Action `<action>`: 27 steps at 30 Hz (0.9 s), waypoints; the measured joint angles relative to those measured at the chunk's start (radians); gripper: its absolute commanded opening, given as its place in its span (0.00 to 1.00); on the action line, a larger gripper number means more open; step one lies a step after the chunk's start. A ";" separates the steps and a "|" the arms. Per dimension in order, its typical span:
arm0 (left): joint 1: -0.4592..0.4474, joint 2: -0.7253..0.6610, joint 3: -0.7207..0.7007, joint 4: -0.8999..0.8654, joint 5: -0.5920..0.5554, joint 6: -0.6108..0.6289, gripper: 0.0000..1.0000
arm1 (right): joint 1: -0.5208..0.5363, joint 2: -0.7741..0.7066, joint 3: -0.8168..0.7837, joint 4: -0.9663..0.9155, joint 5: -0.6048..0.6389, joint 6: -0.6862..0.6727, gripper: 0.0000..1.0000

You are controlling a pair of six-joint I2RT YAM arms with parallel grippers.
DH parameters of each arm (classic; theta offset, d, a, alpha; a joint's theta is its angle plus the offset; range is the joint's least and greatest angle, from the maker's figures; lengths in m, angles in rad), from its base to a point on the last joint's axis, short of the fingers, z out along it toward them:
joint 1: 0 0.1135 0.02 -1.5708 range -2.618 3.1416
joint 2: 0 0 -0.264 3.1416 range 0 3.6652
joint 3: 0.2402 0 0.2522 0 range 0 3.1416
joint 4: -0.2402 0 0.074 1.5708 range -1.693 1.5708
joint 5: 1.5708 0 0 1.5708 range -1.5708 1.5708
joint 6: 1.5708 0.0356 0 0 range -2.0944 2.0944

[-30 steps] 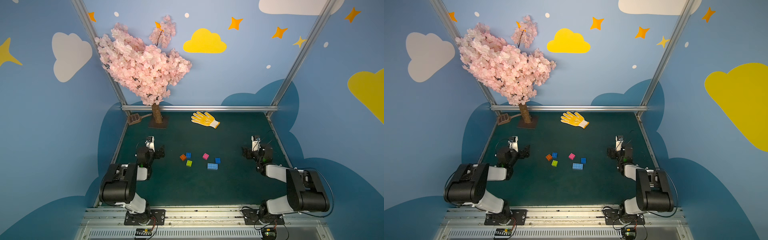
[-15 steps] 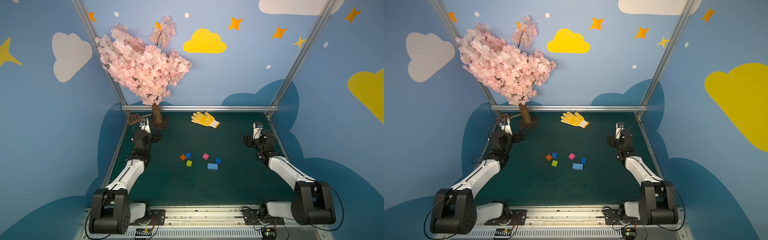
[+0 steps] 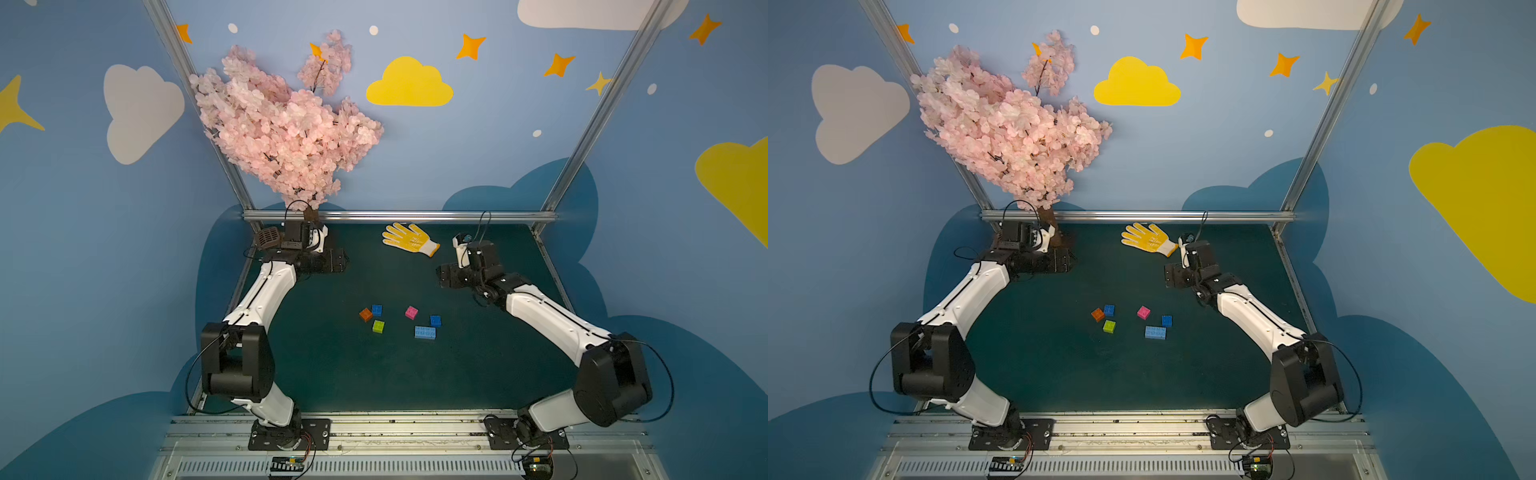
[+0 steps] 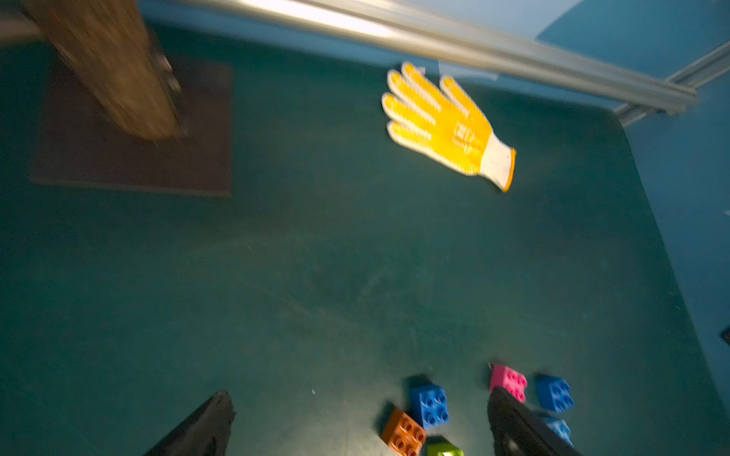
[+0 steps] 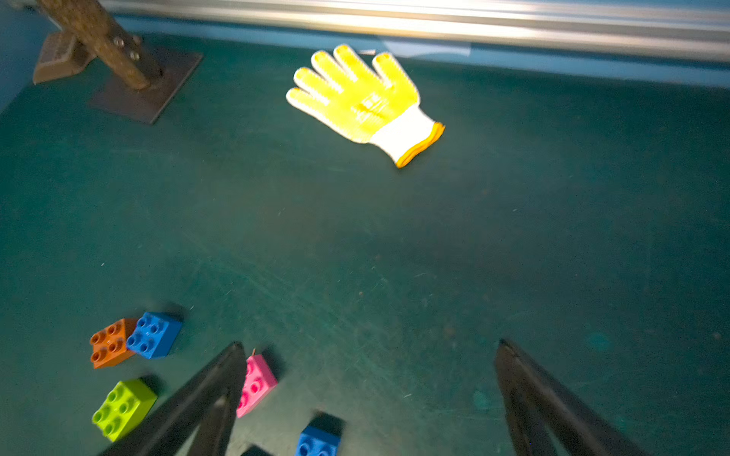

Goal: Assemble the letter y with lego
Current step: Pick up the lego brick from the center of the board.

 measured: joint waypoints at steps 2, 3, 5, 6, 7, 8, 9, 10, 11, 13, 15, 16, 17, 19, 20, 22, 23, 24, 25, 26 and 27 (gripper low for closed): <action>0.003 0.002 0.000 -0.031 0.046 -0.011 1.00 | 0.036 0.056 0.056 -0.045 0.012 0.027 0.98; 0.007 -0.003 0.000 -0.034 0.072 -0.016 1.00 | 0.052 0.079 0.076 -0.058 0.012 0.040 0.98; 0.020 -0.016 -0.010 -0.022 0.132 -0.039 1.00 | 0.079 0.111 0.092 -0.069 0.007 0.062 0.98; 0.031 -0.025 -0.023 -0.005 0.165 -0.053 1.00 | 0.090 0.121 0.093 -0.069 0.002 0.072 0.98; 0.045 -0.037 -0.042 0.016 0.201 -0.071 1.00 | 0.100 0.133 0.094 -0.069 -0.006 0.084 0.98; 0.061 -0.047 -0.063 0.038 0.237 -0.091 1.00 | 0.107 0.145 0.097 -0.070 -0.014 0.092 0.96; 0.076 -0.053 -0.079 0.055 0.264 -0.106 1.00 | 0.114 0.157 0.103 -0.072 -0.021 0.099 0.95; 0.095 -0.056 -0.099 0.075 0.296 -0.129 1.00 | 0.122 0.175 0.116 -0.079 -0.023 0.107 0.92; 0.111 -0.056 -0.115 0.093 0.319 -0.149 1.00 | 0.129 0.195 0.135 -0.085 -0.024 0.113 0.90; 0.133 -0.056 -0.143 0.124 0.341 -0.177 1.00 | 0.139 0.230 0.174 -0.100 -0.024 0.123 0.88; 0.143 -0.064 -0.167 0.148 0.345 -0.198 1.00 | 0.144 0.266 0.223 -0.130 -0.022 0.143 0.86; 0.143 -0.071 -0.177 0.158 0.343 -0.204 1.00 | 0.145 0.279 0.243 -0.141 -0.021 0.151 0.85; 0.142 -0.082 -0.187 0.166 0.337 -0.211 1.00 | 0.145 0.296 0.269 -0.159 -0.019 0.162 0.83; 0.140 -0.110 -0.204 0.178 0.315 -0.218 1.00 | 0.145 0.330 0.321 -0.198 -0.019 0.180 0.82; 0.140 -0.125 -0.208 0.177 0.304 -0.221 1.00 | 0.145 0.347 0.346 -0.214 -0.019 0.189 0.82; 0.140 -0.143 -0.204 0.174 0.285 -0.221 1.00 | 0.145 0.382 0.393 -0.250 -0.020 0.202 0.79; 0.140 -0.146 -0.198 0.168 0.276 -0.220 1.00 | 0.145 0.403 0.419 -0.272 -0.020 0.209 0.78; 0.140 -0.148 -0.190 0.161 0.266 -0.216 1.00 | 0.145 0.422 0.443 -0.293 -0.021 0.216 0.77; 0.140 -0.149 -0.184 0.155 0.257 -0.211 1.00 | 0.145 0.439 0.461 -0.310 -0.024 0.221 0.76; 0.140 -0.150 -0.180 0.149 0.249 -0.204 1.00 | 0.145 0.456 0.480 -0.329 -0.025 0.224 0.75; 0.140 -0.153 -0.180 0.145 0.243 -0.196 1.00 | 0.145 0.473 0.499 -0.348 -0.028 0.230 0.75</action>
